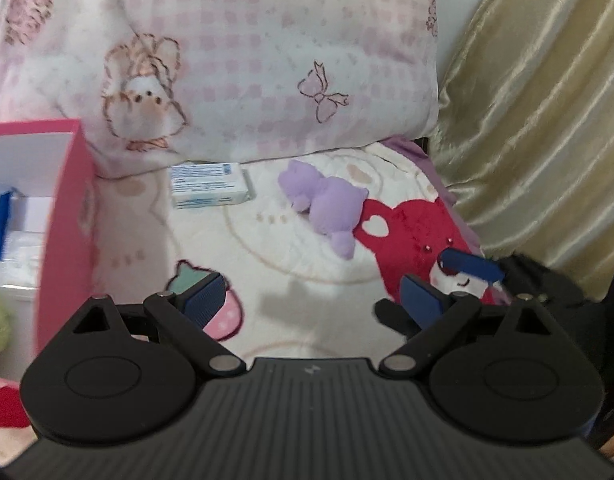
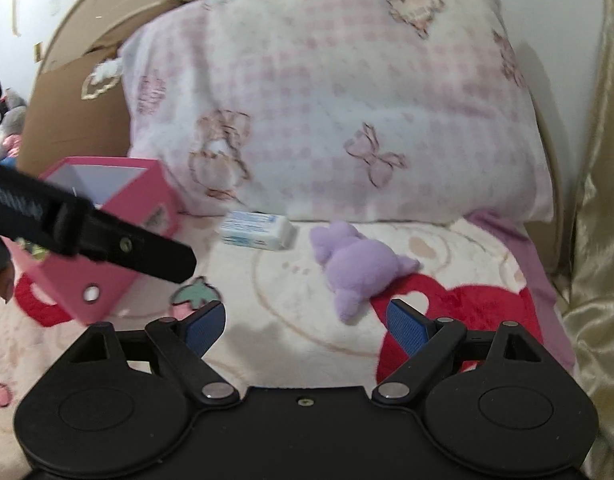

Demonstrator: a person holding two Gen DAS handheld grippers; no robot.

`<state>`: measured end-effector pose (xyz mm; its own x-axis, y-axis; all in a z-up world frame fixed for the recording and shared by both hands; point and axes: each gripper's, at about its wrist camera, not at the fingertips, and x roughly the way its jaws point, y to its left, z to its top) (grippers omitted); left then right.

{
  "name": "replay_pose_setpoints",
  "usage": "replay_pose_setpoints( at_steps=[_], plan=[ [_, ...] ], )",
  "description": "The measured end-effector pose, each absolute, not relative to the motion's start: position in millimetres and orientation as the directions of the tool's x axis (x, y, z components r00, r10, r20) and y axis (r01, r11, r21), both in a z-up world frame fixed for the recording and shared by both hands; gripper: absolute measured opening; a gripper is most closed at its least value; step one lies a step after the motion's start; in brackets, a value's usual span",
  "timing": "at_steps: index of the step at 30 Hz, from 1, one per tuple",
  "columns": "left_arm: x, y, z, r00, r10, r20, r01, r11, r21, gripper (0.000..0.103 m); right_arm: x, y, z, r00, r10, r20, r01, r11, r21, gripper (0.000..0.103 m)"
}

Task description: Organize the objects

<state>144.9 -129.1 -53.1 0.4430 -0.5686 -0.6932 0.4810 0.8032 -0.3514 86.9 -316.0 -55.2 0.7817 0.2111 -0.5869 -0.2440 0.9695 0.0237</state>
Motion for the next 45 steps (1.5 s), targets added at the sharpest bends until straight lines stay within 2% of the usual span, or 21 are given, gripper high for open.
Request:
replay_pose_setpoints(
  at_steps=[10,17,20,28,29,30,31,35,37,45],
  plan=[
    [177,-165,-92,0.453,-0.617,-0.644,0.507,0.772,-0.383,0.094,129,-324,-87,0.769,0.234,-0.595,-0.218,0.971,0.100,0.090],
    [208,-192,-110,0.482,-0.592,-0.646,0.529,0.784,-0.324,0.092,154,-327,-100,0.761,0.222,-0.610,-0.216,0.973,0.084,0.090],
    [218,-206,-120,0.468,-0.559,-0.685,0.537,0.795,-0.282,0.081,162,-331,-106,0.755,0.200,-0.624,-0.211,0.976,0.058,0.090],
    [233,-219,-121,0.528,-0.559,-0.639,0.552,0.798,-0.241,0.079,182,-342,-114,0.731,0.243,-0.637,-0.236,0.967,0.098,0.087],
    [235,-221,-120,0.523,-0.558,-0.645,0.560,0.795,-0.235,0.075,186,-343,-115,0.726,0.251,-0.640,-0.232,0.966,0.116,0.085],
    [237,-225,-121,0.510,-0.543,-0.667,0.565,0.796,-0.216,0.061,189,-344,-115,0.725,0.262,-0.637,-0.225,0.964,0.141,0.085],
    [239,-228,-122,0.502,-0.534,-0.681,0.568,0.797,-0.206,0.055,191,-347,-115,0.725,0.275,-0.632,-0.215,0.961,0.171,0.085],
    [243,-231,-126,0.466,-0.563,-0.682,0.561,0.785,-0.264,0.054,199,-350,-122,0.736,0.269,-0.622,-0.183,0.963,0.199,0.076],
    [245,-231,-130,0.448,-0.577,-0.683,0.551,0.780,-0.298,0.049,203,-350,-124,0.743,0.258,-0.617,-0.176,0.966,0.191,0.070],
    [248,-232,-138,0.469,-0.582,-0.664,0.487,0.798,-0.355,0.042,209,-339,-127,0.728,0.236,-0.643,-0.231,0.968,0.093,0.060]
  ],
)
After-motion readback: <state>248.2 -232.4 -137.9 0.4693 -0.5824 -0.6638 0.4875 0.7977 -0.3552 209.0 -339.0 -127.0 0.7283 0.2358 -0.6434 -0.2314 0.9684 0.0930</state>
